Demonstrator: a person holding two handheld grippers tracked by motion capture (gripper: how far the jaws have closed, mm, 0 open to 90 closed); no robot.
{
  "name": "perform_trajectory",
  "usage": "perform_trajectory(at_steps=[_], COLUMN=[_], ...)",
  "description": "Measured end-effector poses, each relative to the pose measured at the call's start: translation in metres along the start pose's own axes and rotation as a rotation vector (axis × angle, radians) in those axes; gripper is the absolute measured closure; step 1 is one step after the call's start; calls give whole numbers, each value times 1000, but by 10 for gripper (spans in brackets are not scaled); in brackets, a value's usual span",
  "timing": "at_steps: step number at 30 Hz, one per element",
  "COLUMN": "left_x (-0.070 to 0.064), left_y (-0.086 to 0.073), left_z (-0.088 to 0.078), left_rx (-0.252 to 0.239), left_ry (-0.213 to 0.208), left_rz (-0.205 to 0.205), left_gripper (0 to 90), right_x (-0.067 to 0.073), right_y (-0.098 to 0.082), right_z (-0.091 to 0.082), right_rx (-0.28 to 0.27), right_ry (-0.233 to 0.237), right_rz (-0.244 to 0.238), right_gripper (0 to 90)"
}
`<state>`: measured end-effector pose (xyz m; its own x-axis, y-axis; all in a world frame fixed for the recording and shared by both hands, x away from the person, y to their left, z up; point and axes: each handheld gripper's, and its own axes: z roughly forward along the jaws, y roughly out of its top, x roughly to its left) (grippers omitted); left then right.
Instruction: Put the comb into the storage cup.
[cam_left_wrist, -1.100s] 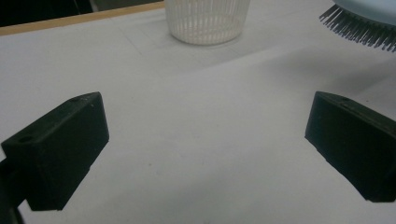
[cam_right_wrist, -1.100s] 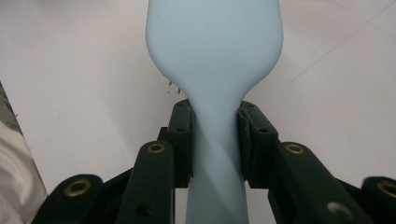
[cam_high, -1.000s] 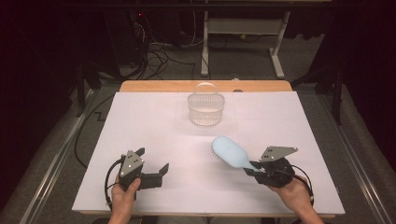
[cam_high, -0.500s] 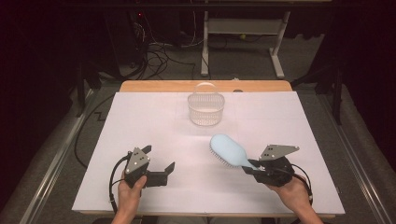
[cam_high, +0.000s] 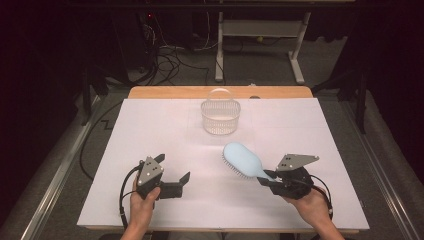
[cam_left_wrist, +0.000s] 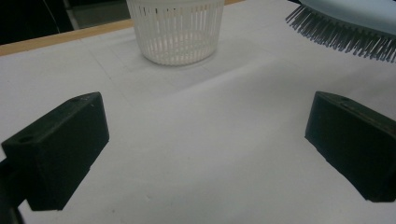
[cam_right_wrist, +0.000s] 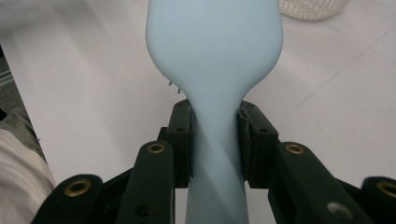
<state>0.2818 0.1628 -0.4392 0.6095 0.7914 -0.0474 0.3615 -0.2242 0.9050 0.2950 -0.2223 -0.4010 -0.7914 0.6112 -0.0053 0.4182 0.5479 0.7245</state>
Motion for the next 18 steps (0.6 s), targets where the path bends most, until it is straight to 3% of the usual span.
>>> perform_trajectory(at_steps=[3,4,6,7,9,14,18], left_x=[-1,-1,-2,-2,-3,-5,-7], left_y=[1,1,1,1,2,5,8], left_z=[1,2,3,3,4,5,7], left_rx=[5,8,11,12,12,-2,-7], left_ry=[-7,-9,-6,-3,0,5,-20], left_rz=[1,2,4,5,9,10,5], left_gripper=[8,35,180,192,86,142,148], right_x=[0,1,1,2,2,2,4], right_y=[1,1,2,2,3,5,7], right_z=[0,0,1,1,1,1,2], right_rx=[-1,-1,-4,-4,-6,-11,-16], right_ry=[2,2,3,4,5,5,7], right_rz=[-1,0,-3,-4,-5,-7,-7], right_gripper=[701,701,701,701,701,701,701])
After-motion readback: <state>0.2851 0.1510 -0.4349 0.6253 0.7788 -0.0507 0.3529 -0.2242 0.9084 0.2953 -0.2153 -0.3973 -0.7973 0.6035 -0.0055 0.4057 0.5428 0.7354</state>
